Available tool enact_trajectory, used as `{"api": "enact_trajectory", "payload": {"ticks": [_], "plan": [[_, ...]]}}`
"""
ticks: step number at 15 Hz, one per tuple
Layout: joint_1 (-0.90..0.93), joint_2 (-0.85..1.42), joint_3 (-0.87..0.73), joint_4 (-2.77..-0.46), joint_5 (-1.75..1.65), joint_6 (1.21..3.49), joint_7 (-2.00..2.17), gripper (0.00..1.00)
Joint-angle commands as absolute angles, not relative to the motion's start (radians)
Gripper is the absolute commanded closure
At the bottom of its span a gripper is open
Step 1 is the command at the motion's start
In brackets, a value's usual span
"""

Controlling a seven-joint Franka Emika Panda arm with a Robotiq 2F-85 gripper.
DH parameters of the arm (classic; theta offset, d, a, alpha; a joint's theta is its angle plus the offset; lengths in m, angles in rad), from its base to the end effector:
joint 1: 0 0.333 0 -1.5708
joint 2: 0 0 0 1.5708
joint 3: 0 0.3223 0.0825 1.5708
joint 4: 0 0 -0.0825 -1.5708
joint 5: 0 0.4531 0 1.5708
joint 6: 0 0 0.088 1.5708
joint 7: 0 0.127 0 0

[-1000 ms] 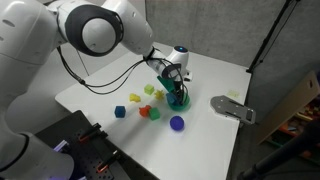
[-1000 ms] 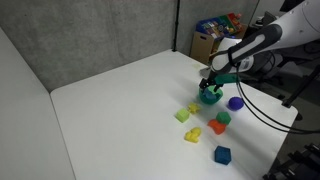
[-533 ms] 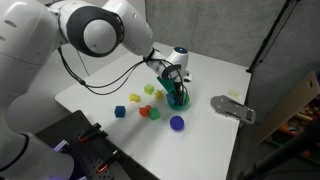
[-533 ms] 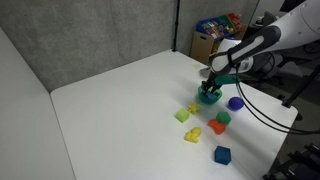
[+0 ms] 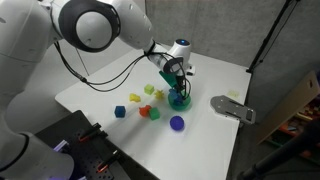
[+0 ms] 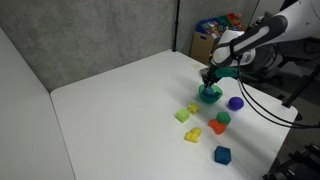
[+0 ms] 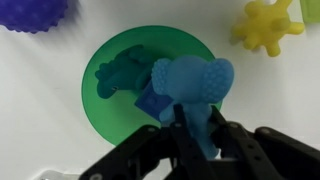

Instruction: Remove the light blue toy from the green bowl and put it on top of the light green block on the worktop

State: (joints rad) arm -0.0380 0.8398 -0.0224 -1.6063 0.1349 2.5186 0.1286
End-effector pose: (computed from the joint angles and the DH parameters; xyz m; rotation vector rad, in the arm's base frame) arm 0.7445 -0.0435 0.0716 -3.0393 0.4402 -0.1088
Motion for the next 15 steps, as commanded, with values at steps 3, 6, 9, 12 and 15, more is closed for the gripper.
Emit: {"api": "enact_trajectory", "payload": {"ticks": [3, 6, 9, 12, 15], "plan": [[-0.023, 0.752, 0.007, -1.606, 0.130, 2.435, 0.109, 0.93], [0.005, 0.723, 0.036, -1.612, 0.129, 2.405, 0.093, 0.92], [0.040, 0.704, 0.066, -1.623, 0.126, 2.384, 0.078, 0.92], [0.067, 0.685, 0.099, -1.664, 0.132, 2.377, 0.047, 0.92], [0.091, 0.678, 0.117, -1.718, 0.126, 2.397, 0.022, 0.92]]}}
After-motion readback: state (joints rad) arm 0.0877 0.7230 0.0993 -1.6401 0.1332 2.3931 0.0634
